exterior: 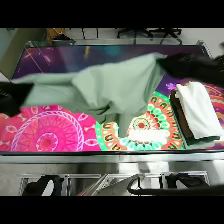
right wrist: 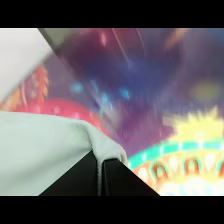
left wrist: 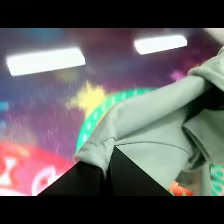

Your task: Fold the shirts.

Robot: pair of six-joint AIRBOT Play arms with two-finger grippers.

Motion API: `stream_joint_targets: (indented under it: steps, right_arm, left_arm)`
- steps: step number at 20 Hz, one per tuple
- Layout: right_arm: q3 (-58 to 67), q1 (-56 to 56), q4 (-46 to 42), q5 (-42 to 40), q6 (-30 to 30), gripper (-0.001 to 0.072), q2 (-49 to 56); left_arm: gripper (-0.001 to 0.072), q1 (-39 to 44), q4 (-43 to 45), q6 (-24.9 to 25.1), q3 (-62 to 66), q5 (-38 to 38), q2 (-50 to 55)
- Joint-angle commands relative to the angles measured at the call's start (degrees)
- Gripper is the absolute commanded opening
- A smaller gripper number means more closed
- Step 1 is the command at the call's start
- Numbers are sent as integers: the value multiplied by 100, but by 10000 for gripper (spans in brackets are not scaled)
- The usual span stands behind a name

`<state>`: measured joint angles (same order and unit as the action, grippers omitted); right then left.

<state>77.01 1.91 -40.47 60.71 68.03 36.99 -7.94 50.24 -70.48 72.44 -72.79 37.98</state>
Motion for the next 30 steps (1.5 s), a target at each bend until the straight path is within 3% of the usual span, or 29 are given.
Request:
stream_joint_targets:
  steps: [1, 4, 7, 10, 12, 14, 16, 17, 21, 23, 25, 30]
  right_arm:
    - [-1370, 2, -332, 186, 612, 16, 367]
    - [-2494, 4, 98, 61, 136, 16, 979]
    - [-2826, 4, 487, 63, -573, 16, 1840]
    - [-2719, -17, 796, -57, -1228, 37, 2406]
    - [-2326, -201, 702, -33, -1305, 396, 2461]
    - [-1775, -535, 350, 249, -1250, 433, 2275]
    - [-1421, -850, -11, 479, -820, 451, 1967]
    - [-1410, -935, -66, 625, -566, 536, 1766]
    - [-1934, -326, -289, 1515, 153, 540, 1292]
    - [-2695, 413, -289, 1036, 262, 551, 1132]
    - [-3377, 1178, -286, 199, 389, 650, 1143]
    - [-3718, 2581, 136, -1537, 369, 650, 1832]
  left_arm:
    - [12, 74, 50, -39, -2184, 352, -48]
    - [12, 581, -59, 374, -3591, 1292, 586]
    - [12, 1191, -81, 551, -4111, 2194, 1593]
    - [12, 1534, -68, 662, -3842, 2271, 2599]
    - [12, 1648, -55, 710, -3453, 2074, 3101]
    - [12, 1648, -33, 710, -3032, 1810, 3458]
    - [12, 1635, -28, 710, -2693, 1674, 3672]
    - [12, 1635, -33, 710, -2555, 1637, 3751]
    - [12, 1635, -44, 710, -2312, 1602, 3858]
    - [12, 1635, -24, 710, -2315, 1569, 3858]
    - [12, 1631, -28, 710, -2315, 1484, 3858]
    - [12, 1631, -31, 710, -2315, 1423, 3858]
